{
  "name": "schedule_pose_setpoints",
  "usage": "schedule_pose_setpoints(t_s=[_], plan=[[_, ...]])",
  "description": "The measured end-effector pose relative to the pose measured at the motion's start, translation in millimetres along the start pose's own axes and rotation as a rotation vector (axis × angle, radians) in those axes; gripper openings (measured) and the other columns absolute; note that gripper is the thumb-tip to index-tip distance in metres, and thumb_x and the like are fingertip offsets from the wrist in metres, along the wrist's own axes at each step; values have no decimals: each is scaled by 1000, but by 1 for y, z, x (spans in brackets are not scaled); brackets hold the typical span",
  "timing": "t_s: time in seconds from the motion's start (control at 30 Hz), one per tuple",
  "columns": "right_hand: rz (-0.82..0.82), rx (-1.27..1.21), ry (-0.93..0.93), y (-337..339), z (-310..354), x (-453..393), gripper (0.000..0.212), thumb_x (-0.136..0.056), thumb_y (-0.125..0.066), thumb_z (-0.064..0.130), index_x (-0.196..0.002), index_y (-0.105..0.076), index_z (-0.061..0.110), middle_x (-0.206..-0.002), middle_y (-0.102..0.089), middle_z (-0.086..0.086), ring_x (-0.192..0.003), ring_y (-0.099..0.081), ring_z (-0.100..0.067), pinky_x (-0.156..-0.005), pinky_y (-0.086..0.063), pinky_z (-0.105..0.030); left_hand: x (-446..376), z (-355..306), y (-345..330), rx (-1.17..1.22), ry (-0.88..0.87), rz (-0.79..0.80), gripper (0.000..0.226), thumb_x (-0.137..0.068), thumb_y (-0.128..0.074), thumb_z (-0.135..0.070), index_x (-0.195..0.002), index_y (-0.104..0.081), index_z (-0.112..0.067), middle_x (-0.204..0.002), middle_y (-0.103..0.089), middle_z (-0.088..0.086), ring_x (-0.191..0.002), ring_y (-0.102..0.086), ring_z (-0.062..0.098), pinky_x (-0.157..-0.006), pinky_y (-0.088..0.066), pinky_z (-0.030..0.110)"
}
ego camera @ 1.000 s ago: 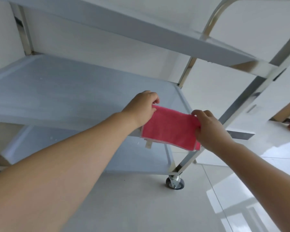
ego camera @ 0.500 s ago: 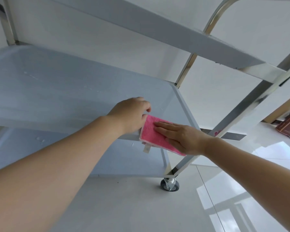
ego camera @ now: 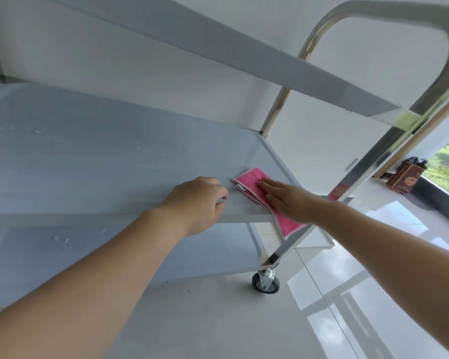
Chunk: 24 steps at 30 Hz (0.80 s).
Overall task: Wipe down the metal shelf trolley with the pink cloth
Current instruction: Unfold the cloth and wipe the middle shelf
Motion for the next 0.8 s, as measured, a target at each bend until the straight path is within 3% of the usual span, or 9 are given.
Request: schedule_pose_setpoints(t_s=[0.17,0.27,0.5,0.67,0.8], plan=[[-111,-21,256,-2,-6,3,49,-100,-32,25,-146,-16,24,-153,-14,9,-144,-12,-10,-118,-13,-33,4,19,5,-31,-28,6,23,-93,-41,-26,-97,-62,-16,-102,-59,-3,-97,-52,20,-78,-48,38],[-132,-95,289,-14,-7,-6,47,-100,-32,20,-146,-21,16,-154,-18,4,-144,-13,-9,-118,-13,-31,3,29,6,-1,-57,18,20,-91,-46,-26,-91,-65,-18,-95,-63,-5,-92,-54,20,-78,-47,36],[-34,-142,146,-20,-31,-38,48,-102,-22,27,-147,-5,24,-157,-2,7,-143,1,-4,-116,2,-21,-3,33,-2,98,-26,4,21,-91,-53,-27,-95,-70,-15,-104,-66,-6,-100,-55,14,-86,-44,32],[-36,-137,53,-16,-60,-75,51,-101,-21,35,-148,-4,26,-158,0,7,-144,1,-7,-119,0,-31,-8,32,-6,130,2,-6,22,-92,-53,-28,-98,-70,-16,-108,-65,-8,-103,-53,10,-91,-42,30],[-83,-140,27,-12,-82,-112,49,-102,-24,29,-148,-10,19,-158,-4,1,-144,-3,-11,-117,0,-27,-6,34,-9,147,1,-36,20,-92,-54,-29,-99,-70,-20,-109,-64,-14,-103,-50,2,-92,-40,25]])
Point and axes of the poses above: each hand's wrist, its own x-axis away from the middle knuckle, its own y-axis out of the back of the hand, z = x × y, the point moved 1 cm from there along -x, towards the middle knuckle
